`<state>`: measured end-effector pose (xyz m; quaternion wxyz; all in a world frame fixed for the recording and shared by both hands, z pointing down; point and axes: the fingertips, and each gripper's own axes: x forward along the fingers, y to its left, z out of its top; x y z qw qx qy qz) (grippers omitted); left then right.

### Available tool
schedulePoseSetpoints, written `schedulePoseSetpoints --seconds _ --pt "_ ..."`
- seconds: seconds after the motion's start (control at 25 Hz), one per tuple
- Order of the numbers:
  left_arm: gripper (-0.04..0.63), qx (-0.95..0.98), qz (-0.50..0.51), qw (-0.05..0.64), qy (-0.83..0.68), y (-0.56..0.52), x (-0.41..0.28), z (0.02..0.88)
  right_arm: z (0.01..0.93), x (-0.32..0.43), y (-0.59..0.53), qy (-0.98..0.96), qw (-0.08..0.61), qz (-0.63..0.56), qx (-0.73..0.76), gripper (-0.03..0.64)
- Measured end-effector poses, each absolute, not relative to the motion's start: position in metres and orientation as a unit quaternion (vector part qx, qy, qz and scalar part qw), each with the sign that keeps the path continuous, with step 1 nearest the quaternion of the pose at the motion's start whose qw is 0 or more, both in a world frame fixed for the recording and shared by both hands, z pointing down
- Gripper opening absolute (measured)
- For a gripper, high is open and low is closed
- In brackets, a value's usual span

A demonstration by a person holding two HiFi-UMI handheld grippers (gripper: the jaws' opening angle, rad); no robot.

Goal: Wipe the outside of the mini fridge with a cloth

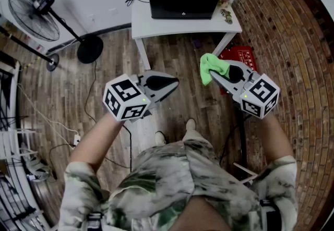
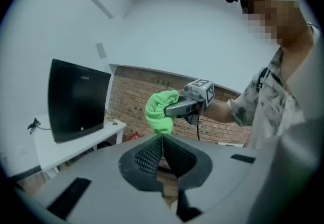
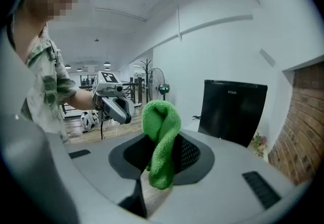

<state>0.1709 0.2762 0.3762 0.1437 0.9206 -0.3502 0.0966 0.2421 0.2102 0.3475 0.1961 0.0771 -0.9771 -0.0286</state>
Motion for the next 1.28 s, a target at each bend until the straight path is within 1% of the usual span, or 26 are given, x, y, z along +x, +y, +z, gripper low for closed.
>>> schedulePoseSetpoints --seconds 0.16,0.36,0.52,0.76,0.8,0.92,1.16,1.28 --pt "0.026 0.935 0.076 0.136 -0.32 0.256 0.205 0.332 0.306 0.247 0.19 -0.978 0.197 -0.047 0.057 0.109" --pt "0.026 0.942 0.052 0.144 -0.298 0.232 0.233 0.297 0.27 0.241 0.165 -0.977 0.203 -0.059 0.035 0.109" --pt "0.028 0.945 0.04 0.152 -0.288 0.21 0.26 0.283 0.244 0.243 0.143 -0.977 0.204 -0.063 0.011 0.112" --pt "0.031 0.942 0.034 0.155 -0.295 0.169 0.288 0.275 0.224 0.244 0.09 -0.97 0.221 -0.101 -0.005 0.114" --pt "0.034 0.942 0.035 0.154 -0.297 0.161 0.292 0.274 0.221 0.244 0.081 -0.969 0.223 -0.105 -0.008 0.114" --pt "0.097 0.941 0.037 0.152 -0.301 0.141 0.3 0.268 0.206 0.238 0.057 -0.968 0.223 -0.114 -0.015 0.114" --pt "0.112 0.938 0.037 0.145 -0.313 0.104 0.306 0.266 0.184 0.215 0.017 -0.968 0.21 -0.138 -0.026 0.114" --pt "0.118 0.94 0.04 0.139 -0.31 0.087 0.291 0.26 0.168 0.185 -0.004 -0.968 0.202 -0.145 -0.024 0.112"
